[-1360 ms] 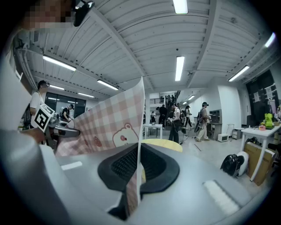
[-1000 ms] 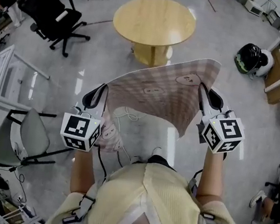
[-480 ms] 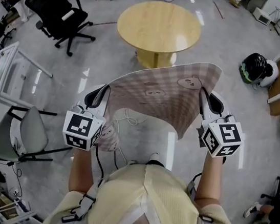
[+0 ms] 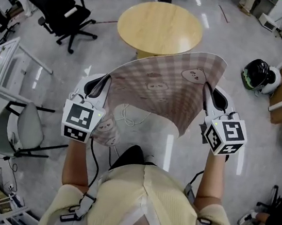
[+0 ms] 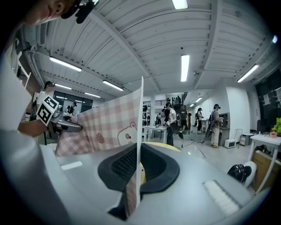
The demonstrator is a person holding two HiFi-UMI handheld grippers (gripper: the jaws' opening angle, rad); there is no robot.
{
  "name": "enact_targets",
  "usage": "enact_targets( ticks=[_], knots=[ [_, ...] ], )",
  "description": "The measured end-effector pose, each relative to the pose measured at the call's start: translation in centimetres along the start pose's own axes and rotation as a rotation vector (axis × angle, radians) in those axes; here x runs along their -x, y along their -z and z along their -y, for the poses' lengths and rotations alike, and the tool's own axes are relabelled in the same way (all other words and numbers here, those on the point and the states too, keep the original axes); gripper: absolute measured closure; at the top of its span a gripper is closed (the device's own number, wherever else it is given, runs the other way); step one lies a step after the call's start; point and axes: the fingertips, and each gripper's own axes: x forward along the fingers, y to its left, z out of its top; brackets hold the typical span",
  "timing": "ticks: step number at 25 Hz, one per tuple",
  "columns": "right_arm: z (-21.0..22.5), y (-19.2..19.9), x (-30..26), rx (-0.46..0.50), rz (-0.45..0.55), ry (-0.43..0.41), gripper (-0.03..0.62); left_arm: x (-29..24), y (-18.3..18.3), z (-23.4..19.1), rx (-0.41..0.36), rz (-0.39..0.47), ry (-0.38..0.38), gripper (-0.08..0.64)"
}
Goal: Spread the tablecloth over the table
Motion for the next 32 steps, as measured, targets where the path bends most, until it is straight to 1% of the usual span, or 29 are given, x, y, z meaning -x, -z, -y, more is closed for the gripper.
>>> enact_targets(
  ticks=[6,10,15,20,25,32],
  knots=[
    [1.4,-2.1,-2.1,0.052,0.012,0.015,0.583,-2.6,-1.8,-1.6,-0.055,0.011,0.024,0.554],
    [2.8,-3.1,-4.1,0.093,0.012,0.036,0.583,-5.3,-2.6,-3.1,-0.071,0.026,0.057,0.554],
    [5.3,-3.5,-7.4,0.100,-0.002,0.058,0.583,-9.5,-3.7,-4.7,-0.098,0.029,0.102,0.554],
    [6.2,-4.1,-12.4,0.105,-0.018,0.076,0.583,-13.5,-3.4,-8.1,-0.112,0.026,0.140,0.554],
    [7.7,-4.9,-17.3,0.115,-0.034,0.094,0.583,-17.6,-3.7,-11.8,-0.143,0.025,0.166,0.554],
    [9.2,-6.6,-23.4,0.166,-0.052,0.122,0.583,-22.5,-4.0,-16.4,-0.201,0.022,0.235,0.552]
  ],
)
